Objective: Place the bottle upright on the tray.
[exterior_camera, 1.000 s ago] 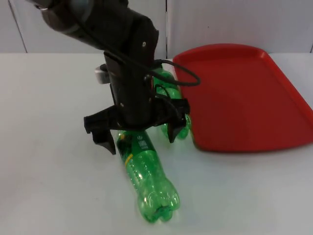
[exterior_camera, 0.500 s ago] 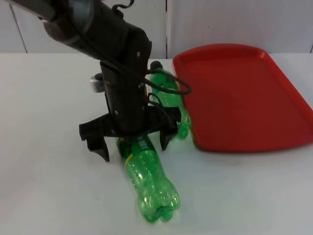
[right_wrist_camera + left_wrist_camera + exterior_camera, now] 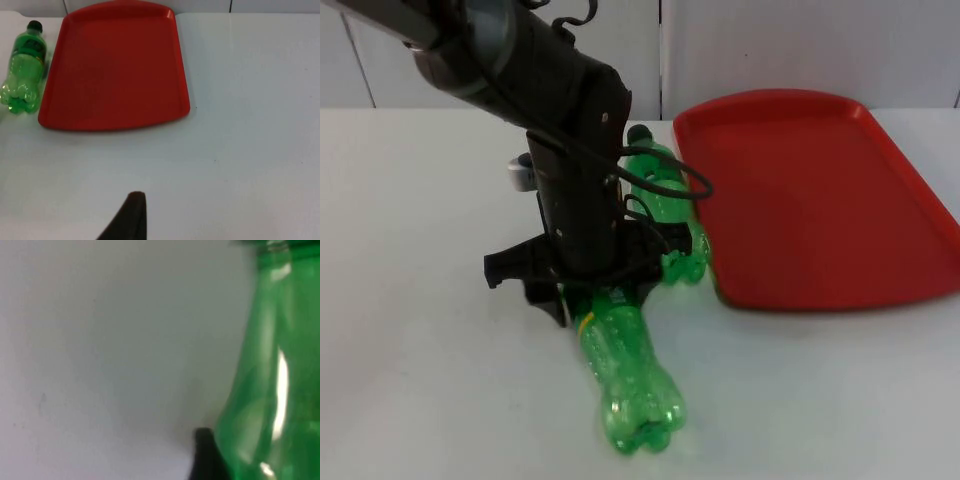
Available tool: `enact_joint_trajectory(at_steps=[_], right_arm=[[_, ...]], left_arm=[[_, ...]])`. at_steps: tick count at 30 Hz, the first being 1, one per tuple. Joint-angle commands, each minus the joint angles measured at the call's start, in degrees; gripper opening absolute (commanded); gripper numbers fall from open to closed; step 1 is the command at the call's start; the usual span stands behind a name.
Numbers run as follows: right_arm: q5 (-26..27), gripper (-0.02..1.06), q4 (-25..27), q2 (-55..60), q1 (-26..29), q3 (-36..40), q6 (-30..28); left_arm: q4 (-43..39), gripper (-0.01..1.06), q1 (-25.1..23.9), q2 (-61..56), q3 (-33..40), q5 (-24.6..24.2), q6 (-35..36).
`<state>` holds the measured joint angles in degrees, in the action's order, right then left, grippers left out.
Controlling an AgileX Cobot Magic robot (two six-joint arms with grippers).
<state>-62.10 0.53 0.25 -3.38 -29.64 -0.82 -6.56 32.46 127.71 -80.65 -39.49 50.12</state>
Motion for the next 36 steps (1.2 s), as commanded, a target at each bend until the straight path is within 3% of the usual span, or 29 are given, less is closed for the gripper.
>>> enact_joint_trajectory(at_steps=[1,2,3,4,18,29,35,36], right_arm=[[0.3,1.04,0.2,-0.2,0.4,0.1,-0.1],[0.3,1.04,0.2,-0.2,0.4,0.1,-0.1],[0.3,1.04,0.2,-0.2,0.4,0.1,-0.1],[0.3,1.04,0.2,-0.2,0.4,0.1,-0.1],[0.3,1.04,0.2,-0.2,0.4,0.1,-0.1],[0.3,1.04,0.2,-0.2,0.4,0.1,-0.1],[0.3,1.04,0.2,-0.2,0.4,0.1,-0.1],[0.3,1.04,0.2,-0.2,0.4,0.1,-0.1]], left_arm=[[0.3,0.19,0.0,-0.2,-0.3,-1.3,-0.3],[0.3,0.19,0.0,-0.2,-0.3,-1.3,-0.3],[0.3,0.01,0.0,-0.2,-0.3,-1.5,-1.1],[0.3,0.00,0.0,-0.3,-0.3,-1.8,-1.7],[0.6,0.00,0.0,-3.0,-0.3,-1.6,-3.8],[-10.1,0.00,0.0,-16.1,-0.3,7.5,-3.8],[-16.8,0.00,0.0,-25.3,-0.3,18.6,-3.8],[-16.8,0.00,0.0,-25.3,-0.3,18.6,-3.8]])
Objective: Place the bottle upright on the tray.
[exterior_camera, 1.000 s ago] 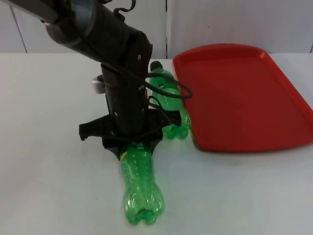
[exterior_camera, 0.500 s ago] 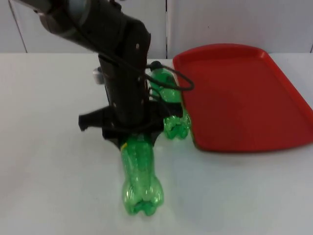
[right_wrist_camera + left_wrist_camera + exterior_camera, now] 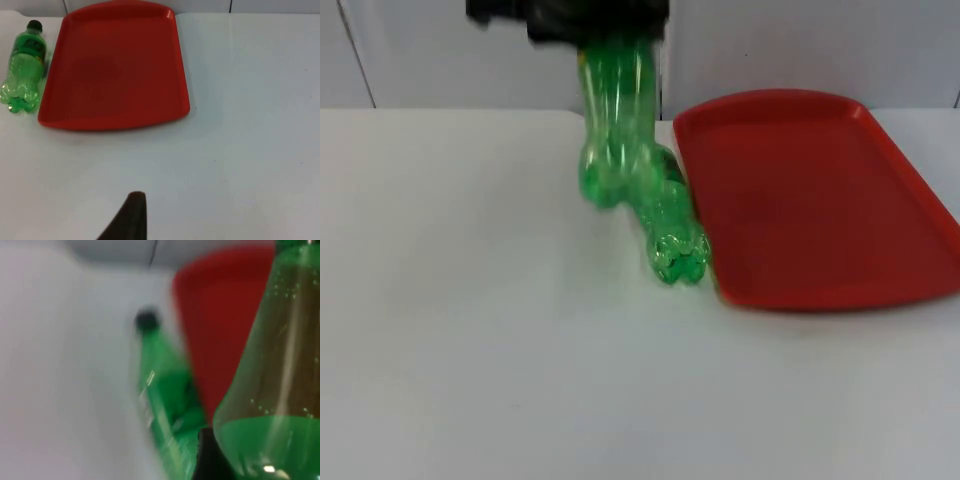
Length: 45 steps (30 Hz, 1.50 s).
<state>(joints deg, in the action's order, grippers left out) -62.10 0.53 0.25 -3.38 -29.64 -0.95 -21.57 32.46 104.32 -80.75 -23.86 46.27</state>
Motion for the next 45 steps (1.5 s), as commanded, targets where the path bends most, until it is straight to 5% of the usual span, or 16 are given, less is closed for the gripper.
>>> enact_joint_trajectory(at_steps=[1,6,16,29,37,41,45], right_arm=[[0.3,1.04,0.2,-0.2,0.4,0.1,0.0],[0.3,1.04,0.2,-0.2,0.4,0.1,0.0],[0.3,1.04,0.2,-0.2,0.4,0.1,0.0],[0.3,1.04,0.2,-0.2,0.4,0.1,0.0],[0.4,1.04,0.2,-0.2,0.4,0.1,0.0],[0.4,1.04,0.2,-0.2,0.4,0.1,0.0],[0.4,1.04,0.2,-0.2,0.4,0.1,0.0]], left_arm=[[-3.5,0.00,0.0,-3.3,-0.2,5.5,0.0],[-12.8,0.00,0.0,-7.4,-0.2,18.6,0.0],[-30.7,0.00,0.0,-7.6,-0.2,31.3,0.0],[-26.3,0.00,0.0,-5.1,-1.4,35.3,0.0],[-6.3,0.00,0.0,-0.3,-3.2,35.6,0.0],[-4.8,0.00,0.0,2.7,-3.5,43.2,-0.6],[-5.4,0.00,0.3,5.5,-3.6,52.0,-11.1]])
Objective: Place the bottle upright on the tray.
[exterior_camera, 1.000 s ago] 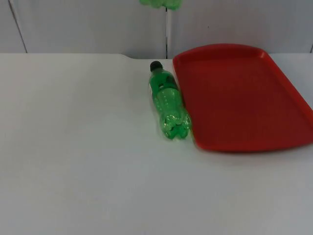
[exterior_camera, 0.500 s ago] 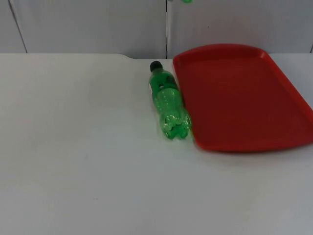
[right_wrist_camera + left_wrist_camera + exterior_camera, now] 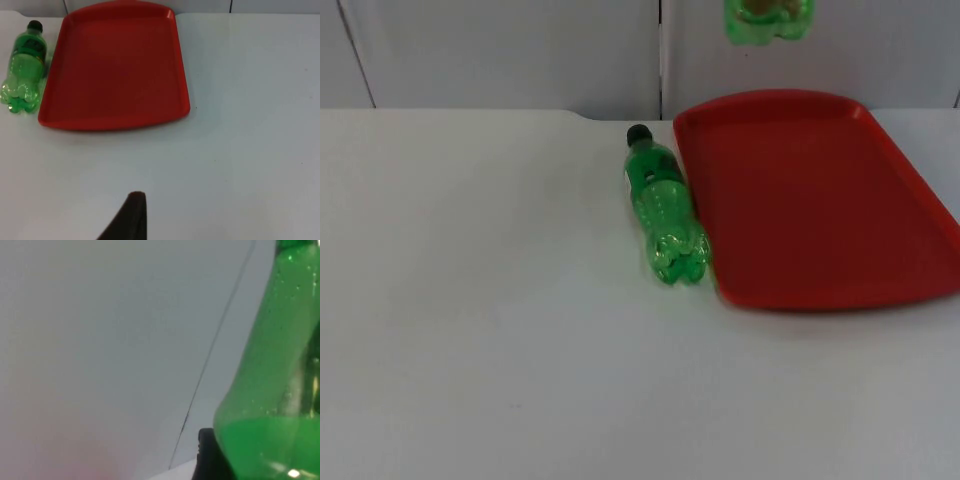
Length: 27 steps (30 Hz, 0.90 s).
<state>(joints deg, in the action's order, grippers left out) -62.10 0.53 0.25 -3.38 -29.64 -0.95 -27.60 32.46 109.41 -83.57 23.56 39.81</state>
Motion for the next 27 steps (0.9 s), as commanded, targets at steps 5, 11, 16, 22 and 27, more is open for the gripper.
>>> enact_joint_trajectory(at_steps=[5,11,16,22,27], right_arm=[[0.4,1.04,0.2,-0.2,0.4,0.1,0.0],[0.4,1.04,0.2,-0.2,0.4,0.1,0.0],[0.4,1.04,0.2,-0.2,0.4,0.1,0.0],[0.4,1.04,0.2,-0.2,0.4,0.1,0.0],[0.4,1.04,0.2,-0.2,0.4,0.1,0.0]], left_arm=[[4.5,0.00,1.6,1.5,-0.8,1.3,-15.9],[17.1,0.00,1.8,1.5,-5.7,-16.1,-16.2],[16.3,0.00,1.8,1.5,-12.2,-28.1,-15.9],[16.5,0.00,1.6,3.3,-17.2,-35.4,-15.9],[16.8,0.00,1.8,6.0,-19.6,-36.1,-16.7]])
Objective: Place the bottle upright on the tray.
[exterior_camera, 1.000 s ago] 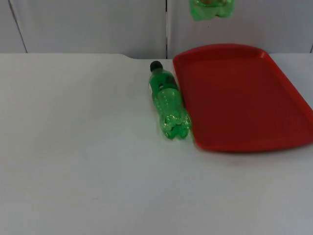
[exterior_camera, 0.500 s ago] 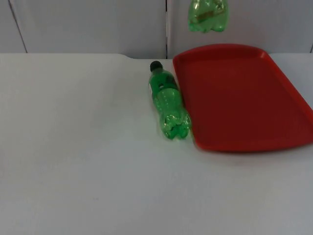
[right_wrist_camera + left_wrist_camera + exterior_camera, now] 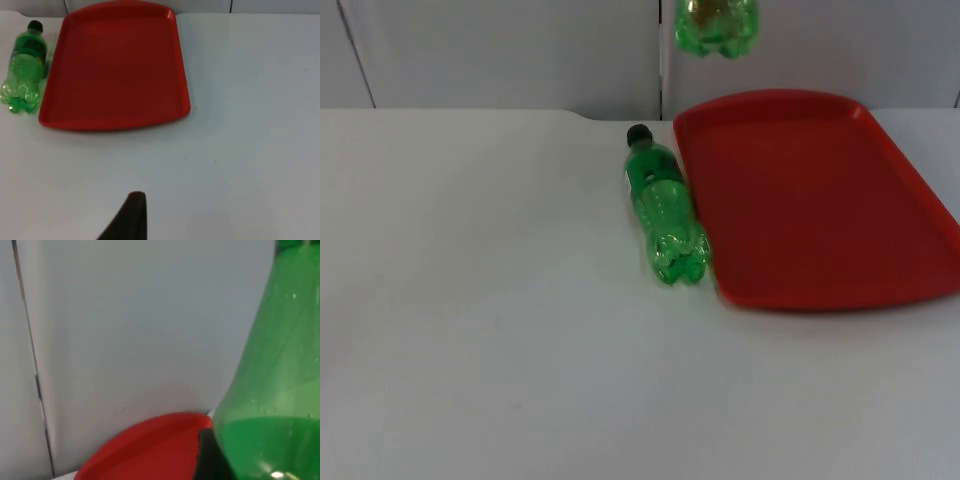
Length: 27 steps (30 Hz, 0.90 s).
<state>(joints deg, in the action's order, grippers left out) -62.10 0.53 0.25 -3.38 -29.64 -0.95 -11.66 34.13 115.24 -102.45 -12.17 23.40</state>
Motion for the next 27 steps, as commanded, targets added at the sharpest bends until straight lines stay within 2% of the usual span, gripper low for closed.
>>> enact_joint_trajectory(at_steps=[1,5,6,12,13,16,18,27], right_arm=[[0.4,1.04,0.2,-0.2,0.4,0.1,0.0],[0.4,1.04,0.2,-0.2,0.4,0.1,0.0],[0.4,1.04,0.2,-0.2,0.4,0.1,0.0],[0.4,1.04,0.2,-0.2,0.4,0.1,0.0],[0.4,1.04,0.2,-0.2,0.4,0.1,0.0],[0.4,1.04,0.2,-0.2,0.4,0.1,0.0],[0.4,1.04,0.2,-0.2,0.4,0.1,0.0],[0.4,1.04,0.2,-0.2,0.4,0.1,0.0]], left_arm=[[1.1,0.00,0.1,0.9,-0.8,2.6,-0.3],[0.8,0.00,0.1,5.7,-0.7,21.4,-0.1],[0.8,0.00,0.1,5.7,-0.7,21.4,-0.1],[-6.0,0.00,-0.2,12.9,-0.7,43.2,-3.6],[-6.0,0.00,-0.2,12.9,-0.7,43.2,-3.6],[-5.8,0.00,-0.6,17.6,-0.7,52.4,-10.7],[-4.6,0.00,-0.9,19.8,-0.7,55.8,-11.3],[0.7,0.00,-2.2,24.5,-1.3,58.3,-11.2]])
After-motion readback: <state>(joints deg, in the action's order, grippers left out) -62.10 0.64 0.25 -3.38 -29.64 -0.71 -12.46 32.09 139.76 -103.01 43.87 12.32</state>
